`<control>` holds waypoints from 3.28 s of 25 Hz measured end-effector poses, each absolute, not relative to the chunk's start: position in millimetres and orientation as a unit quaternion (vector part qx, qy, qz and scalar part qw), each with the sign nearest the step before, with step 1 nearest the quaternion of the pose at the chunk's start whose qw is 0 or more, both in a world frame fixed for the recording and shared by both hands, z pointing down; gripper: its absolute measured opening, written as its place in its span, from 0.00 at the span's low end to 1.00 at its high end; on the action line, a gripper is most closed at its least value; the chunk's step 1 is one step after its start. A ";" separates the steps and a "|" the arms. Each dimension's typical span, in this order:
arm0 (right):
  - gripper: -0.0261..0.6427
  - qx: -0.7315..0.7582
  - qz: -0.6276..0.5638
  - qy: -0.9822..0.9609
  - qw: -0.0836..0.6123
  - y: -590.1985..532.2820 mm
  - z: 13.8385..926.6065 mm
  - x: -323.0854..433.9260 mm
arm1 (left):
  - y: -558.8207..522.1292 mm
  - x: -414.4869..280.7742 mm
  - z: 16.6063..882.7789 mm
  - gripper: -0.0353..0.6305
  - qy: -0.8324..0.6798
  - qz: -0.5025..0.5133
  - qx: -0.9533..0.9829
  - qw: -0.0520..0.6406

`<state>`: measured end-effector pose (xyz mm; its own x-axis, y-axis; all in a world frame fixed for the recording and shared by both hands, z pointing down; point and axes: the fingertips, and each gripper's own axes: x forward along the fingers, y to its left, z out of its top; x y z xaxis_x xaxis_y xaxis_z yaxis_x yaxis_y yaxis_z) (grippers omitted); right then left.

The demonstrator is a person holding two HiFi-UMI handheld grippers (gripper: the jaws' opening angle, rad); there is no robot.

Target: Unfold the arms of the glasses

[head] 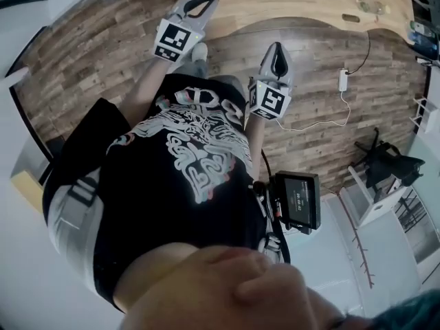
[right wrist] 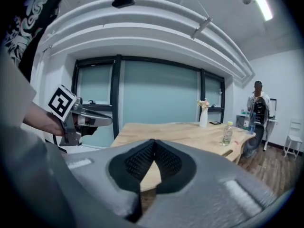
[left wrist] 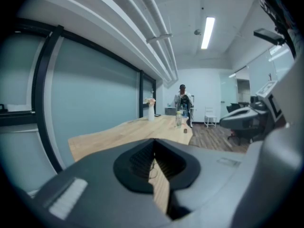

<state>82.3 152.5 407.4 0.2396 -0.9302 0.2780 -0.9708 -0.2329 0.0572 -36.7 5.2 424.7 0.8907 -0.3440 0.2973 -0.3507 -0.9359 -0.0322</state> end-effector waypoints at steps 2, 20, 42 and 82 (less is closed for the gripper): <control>0.04 0.775 0.086 -0.617 0.103 145.1 401.6 82.7 | -8.8 -36.2 423.3 0.04 -0.190 0.146 0.971 0.015; 0.04 0.762 0.079 -0.633 0.111 94.2 402.8 94.4 | -47.3 -28.9 423.5 0.04 -0.208 0.149 0.967 0.005; 0.04 0.729 0.133 -0.660 0.121 16.8 449.8 151.7 | -87.1 32.9 463.4 0.04 -0.185 0.202 0.961 0.035; 0.04 0.584 0.199 -0.746 0.249 -58.3 575.4 100.5 | -80.3 66.9 558.8 0.04 -0.160 0.318 0.927 0.115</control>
